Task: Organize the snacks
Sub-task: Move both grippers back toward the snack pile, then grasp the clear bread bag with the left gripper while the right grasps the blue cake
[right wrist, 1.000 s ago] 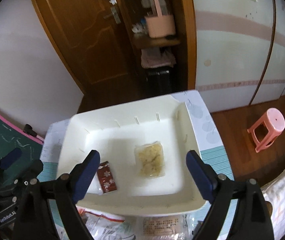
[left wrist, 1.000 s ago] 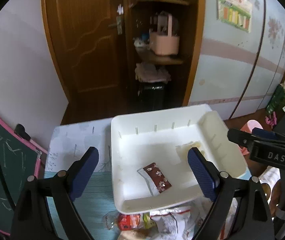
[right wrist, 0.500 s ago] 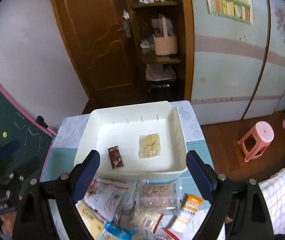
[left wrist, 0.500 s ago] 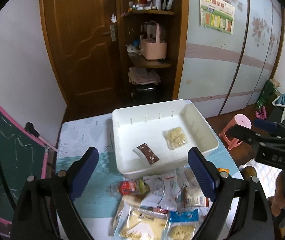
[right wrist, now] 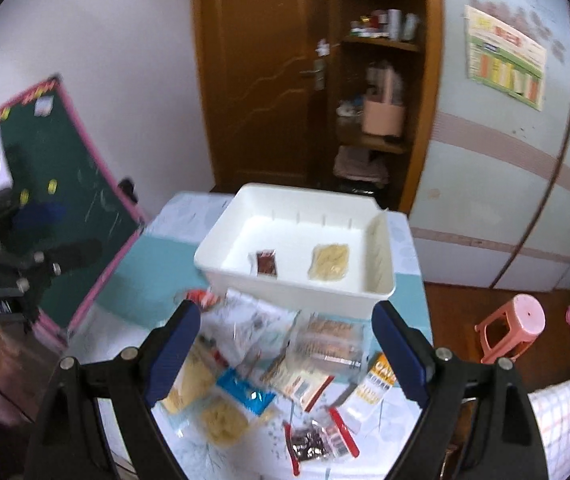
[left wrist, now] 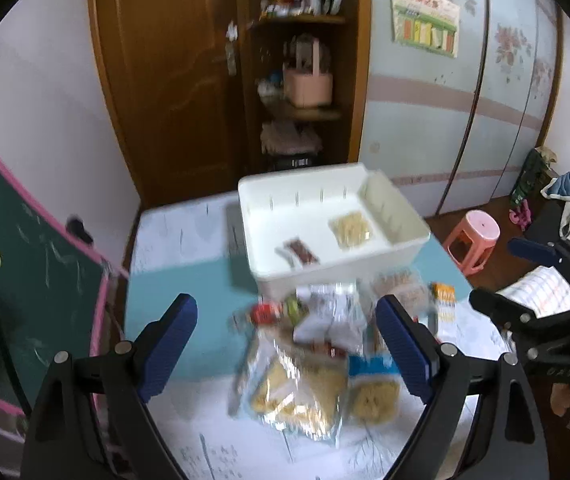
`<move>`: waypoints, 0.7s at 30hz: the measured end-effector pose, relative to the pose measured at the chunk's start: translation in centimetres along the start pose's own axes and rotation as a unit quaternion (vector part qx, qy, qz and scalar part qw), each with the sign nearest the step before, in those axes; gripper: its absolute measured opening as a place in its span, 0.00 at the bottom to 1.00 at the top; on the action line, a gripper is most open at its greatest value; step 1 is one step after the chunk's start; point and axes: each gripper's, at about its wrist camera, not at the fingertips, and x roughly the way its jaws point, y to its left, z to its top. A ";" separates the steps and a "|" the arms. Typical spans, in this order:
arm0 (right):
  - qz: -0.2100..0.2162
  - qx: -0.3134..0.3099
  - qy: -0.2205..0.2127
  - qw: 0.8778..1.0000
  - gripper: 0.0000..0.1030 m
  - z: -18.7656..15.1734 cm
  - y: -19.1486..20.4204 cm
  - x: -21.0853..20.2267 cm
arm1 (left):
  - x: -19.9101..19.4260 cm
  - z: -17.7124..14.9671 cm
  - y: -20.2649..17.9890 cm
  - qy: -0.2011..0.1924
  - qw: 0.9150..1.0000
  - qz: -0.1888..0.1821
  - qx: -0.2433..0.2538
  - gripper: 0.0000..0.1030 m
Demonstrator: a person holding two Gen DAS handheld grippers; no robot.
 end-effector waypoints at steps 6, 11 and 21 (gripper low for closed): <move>0.024 -0.040 0.038 0.998 0.86 -4.0 1.4 3.5 | 4.1 -4.3 1.7 0.060 0.998 -0.028 0.001 0.88; 0.035 -0.080 0.077 0.993 0.85 -7.0 2.2 7.0 | 8.3 -8.3 2.6 0.111 0.993 -0.039 0.020 0.88; 0.061 -0.147 0.138 0.977 0.84 -9.8 4.4 12.8 | 14.3 -12.4 6.0 0.177 0.981 -0.075 -0.018 0.88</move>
